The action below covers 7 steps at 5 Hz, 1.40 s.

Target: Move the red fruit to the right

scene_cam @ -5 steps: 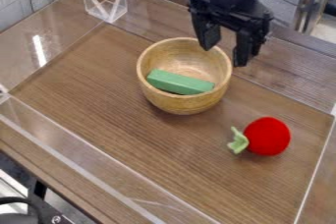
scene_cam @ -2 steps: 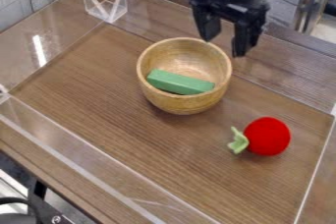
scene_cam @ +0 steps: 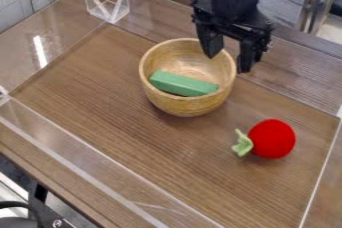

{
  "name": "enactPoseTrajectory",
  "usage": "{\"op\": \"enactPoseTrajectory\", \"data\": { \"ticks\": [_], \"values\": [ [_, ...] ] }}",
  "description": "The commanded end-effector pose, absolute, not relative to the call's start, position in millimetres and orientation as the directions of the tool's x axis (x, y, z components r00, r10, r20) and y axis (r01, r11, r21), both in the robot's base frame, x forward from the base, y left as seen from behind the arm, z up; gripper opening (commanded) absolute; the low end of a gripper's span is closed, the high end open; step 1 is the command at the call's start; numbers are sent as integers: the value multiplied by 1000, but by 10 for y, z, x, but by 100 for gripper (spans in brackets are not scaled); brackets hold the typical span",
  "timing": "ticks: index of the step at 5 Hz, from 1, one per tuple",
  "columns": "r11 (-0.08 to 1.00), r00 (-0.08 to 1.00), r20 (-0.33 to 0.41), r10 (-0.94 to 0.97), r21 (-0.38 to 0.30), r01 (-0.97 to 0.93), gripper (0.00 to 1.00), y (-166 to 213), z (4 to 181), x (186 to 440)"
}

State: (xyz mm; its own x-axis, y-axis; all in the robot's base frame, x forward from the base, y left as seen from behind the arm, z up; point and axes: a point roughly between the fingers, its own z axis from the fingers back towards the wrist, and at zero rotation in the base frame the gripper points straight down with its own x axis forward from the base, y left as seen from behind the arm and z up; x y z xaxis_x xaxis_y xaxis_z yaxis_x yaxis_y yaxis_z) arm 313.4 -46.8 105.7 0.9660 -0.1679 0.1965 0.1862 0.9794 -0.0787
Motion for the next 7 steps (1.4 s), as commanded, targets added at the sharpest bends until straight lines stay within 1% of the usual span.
{"op": "enactPoseTrajectory", "data": {
  "ticks": [1,2,4,5,6,7],
  "values": [
    [980,950,265,-164,-68,189,100,-627,1278,3128],
    [979,958,231,-168,-72,189,100,-637,1212,3004],
    [989,975,190,-113,-69,128,100,-628,1153,2589],
    [993,983,161,-89,-66,101,100,-695,1074,2517],
    [990,980,158,-124,-54,134,100,-403,1106,2253],
    [982,969,183,-166,-57,179,100,38,1068,2089]
  ]
}}
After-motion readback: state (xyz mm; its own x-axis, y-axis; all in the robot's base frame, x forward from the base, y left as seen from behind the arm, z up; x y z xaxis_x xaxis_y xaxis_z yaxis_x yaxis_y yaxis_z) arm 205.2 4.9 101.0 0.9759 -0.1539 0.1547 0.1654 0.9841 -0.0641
